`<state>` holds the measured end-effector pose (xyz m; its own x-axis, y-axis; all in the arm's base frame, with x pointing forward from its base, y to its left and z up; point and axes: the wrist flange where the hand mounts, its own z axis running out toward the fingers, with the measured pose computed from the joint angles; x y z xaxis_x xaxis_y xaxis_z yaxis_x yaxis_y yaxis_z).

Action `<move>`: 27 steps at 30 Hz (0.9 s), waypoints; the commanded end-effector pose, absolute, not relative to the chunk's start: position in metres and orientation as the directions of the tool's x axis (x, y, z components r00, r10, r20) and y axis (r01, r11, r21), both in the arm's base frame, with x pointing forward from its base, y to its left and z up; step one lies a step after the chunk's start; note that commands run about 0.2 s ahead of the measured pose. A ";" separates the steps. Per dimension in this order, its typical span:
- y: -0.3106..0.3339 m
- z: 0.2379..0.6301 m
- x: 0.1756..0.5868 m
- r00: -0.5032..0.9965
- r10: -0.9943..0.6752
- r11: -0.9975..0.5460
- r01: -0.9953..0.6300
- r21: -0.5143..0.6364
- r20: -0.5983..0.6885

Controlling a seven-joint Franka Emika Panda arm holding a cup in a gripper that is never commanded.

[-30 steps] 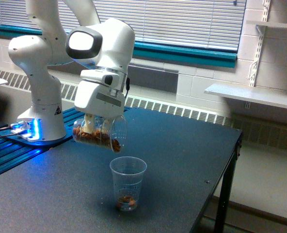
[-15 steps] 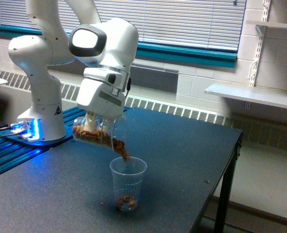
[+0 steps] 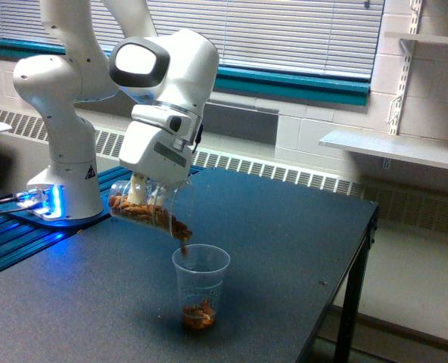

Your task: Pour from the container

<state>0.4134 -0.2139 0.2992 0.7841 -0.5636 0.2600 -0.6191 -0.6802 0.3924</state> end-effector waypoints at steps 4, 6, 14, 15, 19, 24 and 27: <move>-0.211 0.304 0.416 0.803 -0.537 -0.686 -0.594 0.421 0.259; -0.211 0.305 0.416 0.807 -0.532 -0.687 -0.589 0.426 0.257; -0.210 0.304 0.417 0.811 -0.527 -0.687 -0.582 0.435 0.254; -0.210 0.304 0.417 0.812 -0.526 -0.687 -0.581 0.436 0.254; -0.210 0.305 0.418 0.817 -0.519 -0.688 -0.573 0.444 0.251; -0.209 0.306 0.420 0.822 -0.513 -0.688 -0.566 0.455 0.247; -0.208 0.307 0.421 0.827 -0.507 -0.689 -0.558 0.462 0.243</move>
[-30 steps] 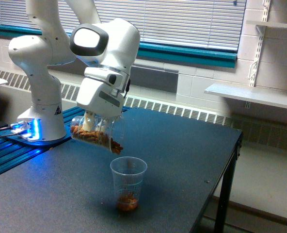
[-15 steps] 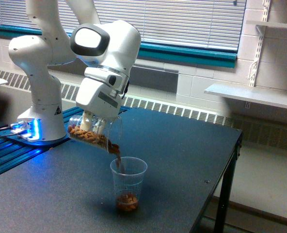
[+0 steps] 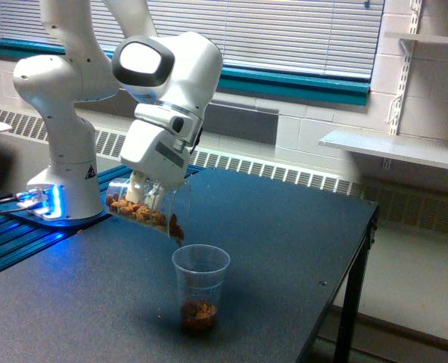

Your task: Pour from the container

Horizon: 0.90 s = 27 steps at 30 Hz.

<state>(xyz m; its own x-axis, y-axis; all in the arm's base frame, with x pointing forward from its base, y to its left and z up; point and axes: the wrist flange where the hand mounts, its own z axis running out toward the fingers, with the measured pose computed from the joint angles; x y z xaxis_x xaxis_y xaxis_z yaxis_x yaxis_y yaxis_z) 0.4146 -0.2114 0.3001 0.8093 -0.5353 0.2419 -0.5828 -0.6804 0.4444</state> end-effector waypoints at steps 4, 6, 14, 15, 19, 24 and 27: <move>-0.208 0.308 0.423 0.832 -0.500 -0.688 -0.551 0.472 0.242; -0.208 0.309 0.424 0.834 -0.496 -0.688 -0.547 0.477 0.241; -0.208 0.312 0.428 0.850 -0.474 -0.688 -0.521 0.505 0.230; -0.208 0.312 0.429 0.852 -0.472 -0.688 -0.517 0.509 0.228; -0.208 0.313 0.431 0.859 -0.463 -0.688 -0.505 0.521 0.221; -0.208 0.316 0.433 0.870 -0.447 -0.690 -0.484 0.538 0.210; -0.208 0.317 0.435 0.877 -0.434 -0.692 -0.471 0.547 0.205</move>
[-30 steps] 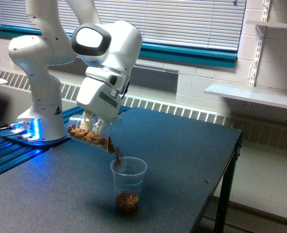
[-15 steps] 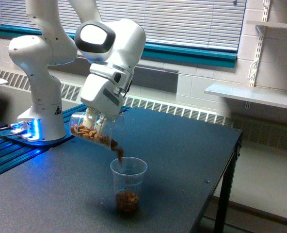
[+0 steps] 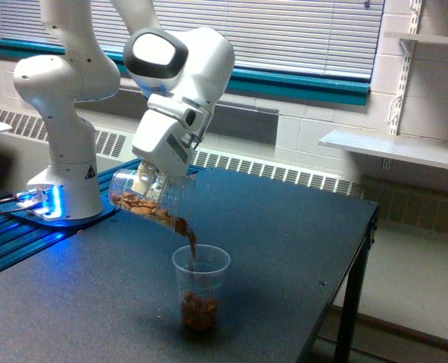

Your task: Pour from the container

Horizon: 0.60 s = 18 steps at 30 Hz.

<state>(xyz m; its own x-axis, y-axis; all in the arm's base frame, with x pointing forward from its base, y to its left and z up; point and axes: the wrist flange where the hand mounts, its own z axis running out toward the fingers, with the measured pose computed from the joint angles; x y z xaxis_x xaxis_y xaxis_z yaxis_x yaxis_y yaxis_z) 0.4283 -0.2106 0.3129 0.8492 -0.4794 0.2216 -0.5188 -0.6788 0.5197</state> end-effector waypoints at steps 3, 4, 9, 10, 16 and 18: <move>-0.207 0.317 0.437 0.883 -0.425 -0.694 -0.459 0.555 0.199; -0.207 0.318 0.437 0.885 -0.421 -0.695 -0.455 0.557 0.197; -0.206 0.318 0.439 0.894 -0.407 -0.698 -0.438 0.567 0.189; -0.206 0.318 0.439 0.895 -0.405 -0.699 -0.434 0.568 0.187; -0.204 0.315 0.438 0.904 -0.390 -0.703 -0.416 0.576 0.177; -0.203 0.314 0.437 0.906 -0.385 -0.702 -0.410 0.583 0.174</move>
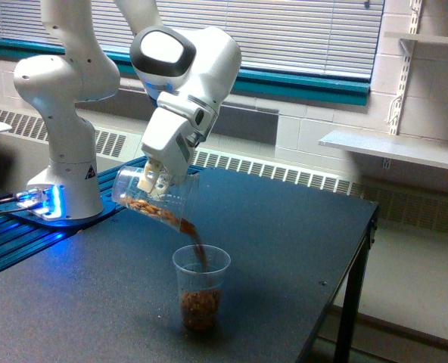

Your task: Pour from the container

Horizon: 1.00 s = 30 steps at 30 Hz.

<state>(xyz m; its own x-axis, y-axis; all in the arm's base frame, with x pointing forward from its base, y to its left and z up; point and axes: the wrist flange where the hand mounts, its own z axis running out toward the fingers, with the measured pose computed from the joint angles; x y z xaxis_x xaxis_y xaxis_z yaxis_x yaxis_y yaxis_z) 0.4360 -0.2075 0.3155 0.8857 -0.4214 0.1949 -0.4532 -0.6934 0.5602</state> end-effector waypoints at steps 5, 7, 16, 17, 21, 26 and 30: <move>-0.204 0.315 0.435 0.913 -0.376 -0.698 -0.393 0.599 0.160; -0.204 0.316 0.435 0.915 -0.373 -0.696 -0.387 0.605 0.156; -0.204 0.321 0.437 0.918 -0.371 -0.698 -0.374 0.611 0.139; -0.205 0.321 0.437 0.918 -0.371 -0.698 -0.374 0.611 0.140; -0.206 0.321 0.437 0.917 -0.374 -0.699 -0.377 0.607 0.139; -0.207 0.323 0.438 0.916 -0.375 -0.699 -0.378 0.606 0.139; -0.208 0.322 0.437 0.913 -0.382 -0.703 -0.387 0.597 0.142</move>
